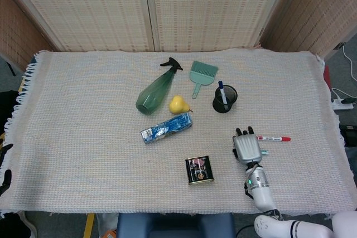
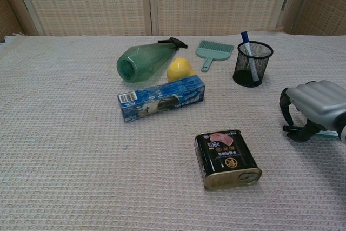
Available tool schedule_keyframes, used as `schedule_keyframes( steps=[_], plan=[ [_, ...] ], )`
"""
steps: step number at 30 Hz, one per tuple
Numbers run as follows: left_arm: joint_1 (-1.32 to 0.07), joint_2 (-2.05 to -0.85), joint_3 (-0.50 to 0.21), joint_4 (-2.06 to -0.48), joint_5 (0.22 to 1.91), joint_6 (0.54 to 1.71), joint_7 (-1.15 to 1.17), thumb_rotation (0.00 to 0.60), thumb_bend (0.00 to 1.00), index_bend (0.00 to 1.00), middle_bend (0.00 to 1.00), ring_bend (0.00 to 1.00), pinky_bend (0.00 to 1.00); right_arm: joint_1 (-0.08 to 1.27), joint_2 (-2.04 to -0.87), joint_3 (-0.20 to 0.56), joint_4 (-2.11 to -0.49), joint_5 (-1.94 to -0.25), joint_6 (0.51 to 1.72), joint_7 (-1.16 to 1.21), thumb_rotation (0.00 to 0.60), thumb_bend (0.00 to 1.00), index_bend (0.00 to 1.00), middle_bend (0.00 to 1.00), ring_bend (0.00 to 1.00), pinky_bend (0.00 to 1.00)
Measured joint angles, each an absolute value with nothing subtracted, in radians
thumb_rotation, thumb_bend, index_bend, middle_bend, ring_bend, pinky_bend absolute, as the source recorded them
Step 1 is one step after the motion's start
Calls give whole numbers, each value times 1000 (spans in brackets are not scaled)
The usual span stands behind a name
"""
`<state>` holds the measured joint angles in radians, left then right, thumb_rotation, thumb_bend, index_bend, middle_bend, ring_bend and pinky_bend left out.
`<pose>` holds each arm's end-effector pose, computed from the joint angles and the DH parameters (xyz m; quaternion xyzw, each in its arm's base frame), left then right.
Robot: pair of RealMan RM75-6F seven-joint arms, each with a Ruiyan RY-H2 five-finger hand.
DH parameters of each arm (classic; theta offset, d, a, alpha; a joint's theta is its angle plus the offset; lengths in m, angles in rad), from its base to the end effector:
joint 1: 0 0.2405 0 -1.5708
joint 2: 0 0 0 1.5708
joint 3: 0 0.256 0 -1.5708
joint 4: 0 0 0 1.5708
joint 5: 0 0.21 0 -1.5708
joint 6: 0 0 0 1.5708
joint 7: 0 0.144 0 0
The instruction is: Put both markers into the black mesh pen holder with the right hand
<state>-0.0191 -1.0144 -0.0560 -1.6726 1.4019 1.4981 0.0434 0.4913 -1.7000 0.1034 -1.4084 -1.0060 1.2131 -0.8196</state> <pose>-0.3285 0.1601 0.1953 -0.5628 -0.3945 -0.3330 0.6455 -0.2312 -0.2809 -0.0374 0.7189 -0.3295 0.2097 0.5749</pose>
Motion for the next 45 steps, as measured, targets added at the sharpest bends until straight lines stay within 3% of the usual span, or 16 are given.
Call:
schedule_keyframes(
  steps=[11,20,26,33,45],
  plan=[
    [-18,-1014,-56,-1671,1406,1502,42,600,513,151,15,0,268,504,-1637,165,-1526,-1051,1245,-760,600,285,695,267,352,190],
    [-16,-1013,-54,-1675,1413,1508,42,600,512,151,15,0,268,531,-1548,279,-1683,-1079,1289,-702,600,295,682,289,373,217],
    [-15,-1012,-53,-1677,1416,1511,45,600,514,151,15,0,268,553,-1484,372,-1727,-1063,1241,-511,600,333,682,295,378,231],
    [-17,-1013,-54,-1675,1412,1506,45,600,511,151,15,0,268,625,-1449,472,-1649,-1049,1139,-300,600,366,682,295,379,242],
    [-17,-1011,-57,-1670,1397,1498,33,600,512,151,15,0,269,742,-1543,497,-1308,-1132,1015,103,600,402,687,298,385,259]
  ],
)
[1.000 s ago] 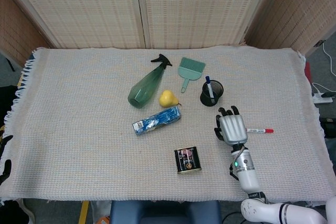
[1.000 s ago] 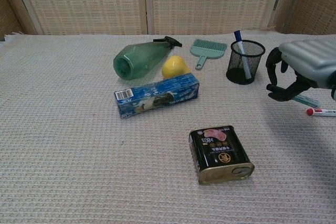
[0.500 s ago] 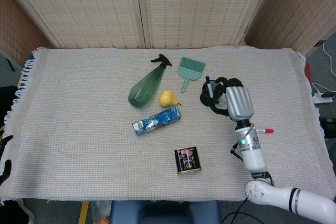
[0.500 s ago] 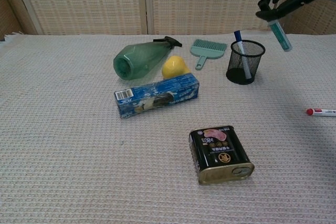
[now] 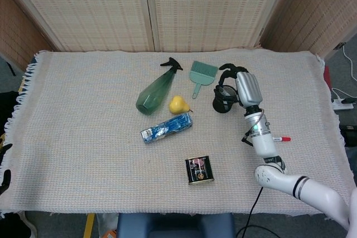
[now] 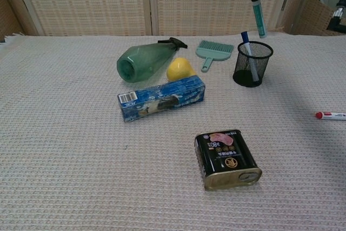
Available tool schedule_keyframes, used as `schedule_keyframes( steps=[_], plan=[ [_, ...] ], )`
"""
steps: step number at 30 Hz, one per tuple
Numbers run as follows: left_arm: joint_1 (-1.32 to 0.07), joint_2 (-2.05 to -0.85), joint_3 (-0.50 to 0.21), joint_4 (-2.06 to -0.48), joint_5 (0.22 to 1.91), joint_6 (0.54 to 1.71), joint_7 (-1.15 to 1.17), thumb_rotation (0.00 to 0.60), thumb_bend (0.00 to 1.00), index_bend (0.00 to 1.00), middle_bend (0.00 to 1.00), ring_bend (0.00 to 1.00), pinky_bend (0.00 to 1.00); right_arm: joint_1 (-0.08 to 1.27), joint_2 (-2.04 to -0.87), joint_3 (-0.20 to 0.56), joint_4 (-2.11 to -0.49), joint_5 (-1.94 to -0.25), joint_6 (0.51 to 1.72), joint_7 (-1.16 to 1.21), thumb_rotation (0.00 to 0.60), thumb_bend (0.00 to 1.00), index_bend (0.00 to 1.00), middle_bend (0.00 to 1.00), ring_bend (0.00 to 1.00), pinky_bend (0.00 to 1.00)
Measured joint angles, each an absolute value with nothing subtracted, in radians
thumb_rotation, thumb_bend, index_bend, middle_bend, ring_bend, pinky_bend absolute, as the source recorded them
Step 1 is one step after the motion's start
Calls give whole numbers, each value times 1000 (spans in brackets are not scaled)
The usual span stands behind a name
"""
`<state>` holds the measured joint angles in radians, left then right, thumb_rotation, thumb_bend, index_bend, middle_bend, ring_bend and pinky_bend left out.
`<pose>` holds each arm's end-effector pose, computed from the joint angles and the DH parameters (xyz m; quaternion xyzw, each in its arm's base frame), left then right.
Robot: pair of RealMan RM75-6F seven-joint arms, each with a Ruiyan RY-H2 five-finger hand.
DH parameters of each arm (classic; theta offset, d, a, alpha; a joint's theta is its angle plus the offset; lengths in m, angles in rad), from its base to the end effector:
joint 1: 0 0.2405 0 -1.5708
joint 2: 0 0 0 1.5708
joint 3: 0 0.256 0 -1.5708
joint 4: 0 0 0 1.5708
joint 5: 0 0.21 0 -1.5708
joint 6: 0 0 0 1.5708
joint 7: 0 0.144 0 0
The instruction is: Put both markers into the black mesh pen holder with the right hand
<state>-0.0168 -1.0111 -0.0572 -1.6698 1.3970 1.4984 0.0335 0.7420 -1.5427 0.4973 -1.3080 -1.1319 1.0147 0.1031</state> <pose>-0.3301 0.1595 0.1972 -0.5594 -0.3965 -0.3334 0.6470 -0.1336 -0.4245 0.0732 0.5345 -0.4549 0.5753 0.4200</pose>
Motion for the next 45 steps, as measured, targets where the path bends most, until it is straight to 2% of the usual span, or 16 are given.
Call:
schedule_keyframes(
  steps=[9,17,20,23,28,33,41,45],
  plan=[
    [-19,-1012,-63,-1660,1376,1487,29,600,512,151,15,0,269,827,-1658,468,-1021,-1197,944,330,600,402,692,298,388,259],
    [-20,-1014,-66,-1655,1364,1481,33,600,512,151,15,0,269,850,-1717,436,-892,-1215,914,408,600,402,688,299,387,258],
    [-22,-1016,-68,-1653,1356,1475,39,600,512,151,15,0,268,848,-1730,417,-829,-1221,909,426,600,402,642,299,355,232],
    [-23,-1017,-68,-1652,1354,1473,42,600,513,151,15,0,268,846,-1740,392,-788,-1230,909,426,600,385,559,299,284,160],
    [-22,-1016,-68,-1656,1352,1473,46,600,513,151,15,0,268,842,-1734,386,-795,-1218,898,386,600,353,336,240,197,59],
    [-22,-1016,-66,-1658,1353,1473,49,600,513,151,15,0,268,836,-1716,385,-835,-1199,885,359,600,335,236,208,165,26],
    [-22,-1014,-65,-1660,1361,1476,48,600,513,151,15,0,268,804,-1652,387,-969,-1224,980,340,600,334,239,207,184,26],
    [-20,-1012,-63,-1664,1371,1484,46,600,513,151,15,0,269,750,-1574,370,-1117,-1262,1074,294,600,333,266,207,216,39]
  ],
)
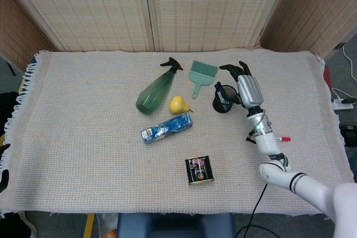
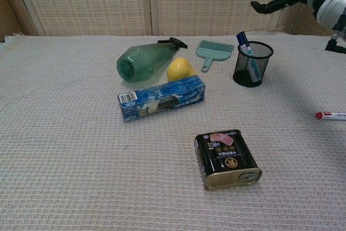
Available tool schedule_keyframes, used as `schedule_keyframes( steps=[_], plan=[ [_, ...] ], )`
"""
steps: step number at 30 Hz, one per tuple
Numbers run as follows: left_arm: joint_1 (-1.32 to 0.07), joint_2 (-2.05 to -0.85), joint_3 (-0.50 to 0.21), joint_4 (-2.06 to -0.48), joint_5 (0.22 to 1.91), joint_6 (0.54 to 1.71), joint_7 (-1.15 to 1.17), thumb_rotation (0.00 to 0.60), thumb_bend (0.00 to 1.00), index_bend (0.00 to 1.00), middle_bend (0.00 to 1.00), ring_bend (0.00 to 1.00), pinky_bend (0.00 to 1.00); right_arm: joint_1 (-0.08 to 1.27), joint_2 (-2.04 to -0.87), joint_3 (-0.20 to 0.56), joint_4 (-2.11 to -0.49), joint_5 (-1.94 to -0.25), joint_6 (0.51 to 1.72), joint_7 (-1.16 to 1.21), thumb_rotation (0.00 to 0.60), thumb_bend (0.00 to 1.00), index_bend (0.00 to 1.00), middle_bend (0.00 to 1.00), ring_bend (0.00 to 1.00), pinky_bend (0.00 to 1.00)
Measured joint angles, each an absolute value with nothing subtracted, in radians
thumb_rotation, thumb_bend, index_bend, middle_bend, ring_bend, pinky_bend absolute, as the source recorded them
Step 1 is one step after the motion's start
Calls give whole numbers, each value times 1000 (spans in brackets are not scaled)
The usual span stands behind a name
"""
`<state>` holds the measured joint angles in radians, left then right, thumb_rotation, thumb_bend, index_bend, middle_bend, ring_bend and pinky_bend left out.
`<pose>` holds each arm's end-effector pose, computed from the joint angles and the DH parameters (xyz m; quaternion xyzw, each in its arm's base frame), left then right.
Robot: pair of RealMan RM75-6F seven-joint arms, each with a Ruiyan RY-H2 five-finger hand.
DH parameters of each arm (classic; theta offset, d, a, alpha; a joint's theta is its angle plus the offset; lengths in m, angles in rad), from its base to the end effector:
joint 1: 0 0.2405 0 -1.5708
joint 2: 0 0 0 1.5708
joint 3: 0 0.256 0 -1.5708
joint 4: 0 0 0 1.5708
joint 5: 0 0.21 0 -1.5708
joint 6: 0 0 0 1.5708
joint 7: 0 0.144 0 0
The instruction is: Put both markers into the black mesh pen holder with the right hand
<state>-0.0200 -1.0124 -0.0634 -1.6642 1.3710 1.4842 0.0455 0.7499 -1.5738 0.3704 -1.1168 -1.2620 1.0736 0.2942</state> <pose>-0.3342 0.1612 0.1980 -0.5558 -0.3989 -0.3228 0.6541 -0.1674 -0.4251 0.0652 0.5596 -0.4256 0.5718 0.4228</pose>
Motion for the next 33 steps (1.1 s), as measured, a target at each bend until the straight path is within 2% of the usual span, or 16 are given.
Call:
schedule_keyframes(
  steps=[5,8,12,15,20,29,33],
  plan=[
    [-18,-1010,-61,-1669,1379,1488,44,600,513,151,15,0,269,627,-1442,308,-1340,-1321,1227,141,600,334,499,237,312,137],
    [-19,-1011,-59,-1673,1388,1490,48,600,513,151,15,0,268,521,-1354,247,-1432,-1355,1335,40,600,334,553,263,339,162],
    [-18,-1010,-57,-1682,1395,1497,58,600,513,151,15,0,269,406,-1258,158,-1458,-1367,1375,2,600,334,554,264,340,163],
    [-16,-1008,-57,-1689,1400,1506,62,600,513,151,16,0,269,377,-1242,128,-1429,-1368,1366,8,600,334,551,264,340,163],
    [-13,-1007,-56,-1692,1402,1511,68,600,513,151,15,0,269,345,-1241,78,-1354,-1375,1327,19,600,334,522,264,340,163],
    [-14,-1008,-57,-1693,1395,1507,76,600,513,151,15,0,269,327,-1287,25,-1253,-1368,1201,24,600,333,349,264,277,125],
    [-15,-1009,-58,-1691,1393,1506,76,600,513,151,15,0,269,339,-1313,15,-1228,-1366,1143,-5,600,333,356,264,272,121]
  ],
)
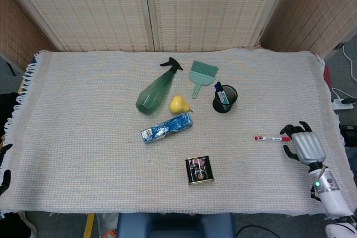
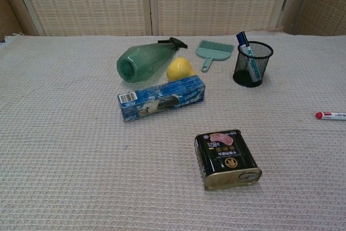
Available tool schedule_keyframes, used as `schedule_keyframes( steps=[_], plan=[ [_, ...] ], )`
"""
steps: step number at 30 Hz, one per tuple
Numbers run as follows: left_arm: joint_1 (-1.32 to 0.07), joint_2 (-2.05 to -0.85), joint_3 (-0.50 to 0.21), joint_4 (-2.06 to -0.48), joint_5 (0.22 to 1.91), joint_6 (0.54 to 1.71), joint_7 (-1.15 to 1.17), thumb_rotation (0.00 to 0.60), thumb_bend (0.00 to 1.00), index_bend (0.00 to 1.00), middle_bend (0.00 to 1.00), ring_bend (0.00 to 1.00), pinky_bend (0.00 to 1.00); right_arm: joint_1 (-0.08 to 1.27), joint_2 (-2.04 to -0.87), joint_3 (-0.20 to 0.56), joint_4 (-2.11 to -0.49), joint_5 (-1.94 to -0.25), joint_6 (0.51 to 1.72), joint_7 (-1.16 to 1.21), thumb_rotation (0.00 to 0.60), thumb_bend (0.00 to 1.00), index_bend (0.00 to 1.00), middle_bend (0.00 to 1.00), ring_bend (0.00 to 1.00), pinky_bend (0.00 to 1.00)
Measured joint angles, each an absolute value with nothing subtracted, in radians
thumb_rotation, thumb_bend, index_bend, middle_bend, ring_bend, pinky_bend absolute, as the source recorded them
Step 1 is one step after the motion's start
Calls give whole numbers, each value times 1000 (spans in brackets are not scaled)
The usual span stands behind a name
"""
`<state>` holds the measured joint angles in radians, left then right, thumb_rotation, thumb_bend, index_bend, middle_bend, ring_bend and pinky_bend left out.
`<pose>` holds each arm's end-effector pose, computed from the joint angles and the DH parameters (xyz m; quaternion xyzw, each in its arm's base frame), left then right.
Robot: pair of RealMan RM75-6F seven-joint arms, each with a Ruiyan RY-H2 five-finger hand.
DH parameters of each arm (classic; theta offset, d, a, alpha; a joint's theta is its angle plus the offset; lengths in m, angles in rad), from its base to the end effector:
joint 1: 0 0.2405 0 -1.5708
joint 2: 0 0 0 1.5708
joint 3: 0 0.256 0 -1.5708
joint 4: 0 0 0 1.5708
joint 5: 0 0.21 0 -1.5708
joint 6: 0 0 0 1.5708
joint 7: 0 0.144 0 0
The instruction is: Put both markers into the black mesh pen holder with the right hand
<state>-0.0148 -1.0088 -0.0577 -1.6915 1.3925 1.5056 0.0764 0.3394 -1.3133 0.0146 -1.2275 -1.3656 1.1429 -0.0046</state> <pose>-0.3265 0.1588 0.1966 -0.5619 -0.3897 -0.3256 0.6529 -0.3536 -0.2647 0.1001 0.6808 -0.3860 0.2708 0.5606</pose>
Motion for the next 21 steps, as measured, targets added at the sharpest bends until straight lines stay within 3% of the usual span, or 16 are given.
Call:
schedule_keyframes(
  steps=[21],
  plan=[
    [-23,-1015,-65,-1671,1356,1476,70,600,512,151,15,0,269,431,-1414,46,-1128,-1341,979,-84,600,333,398,264,274,121]
  ],
)
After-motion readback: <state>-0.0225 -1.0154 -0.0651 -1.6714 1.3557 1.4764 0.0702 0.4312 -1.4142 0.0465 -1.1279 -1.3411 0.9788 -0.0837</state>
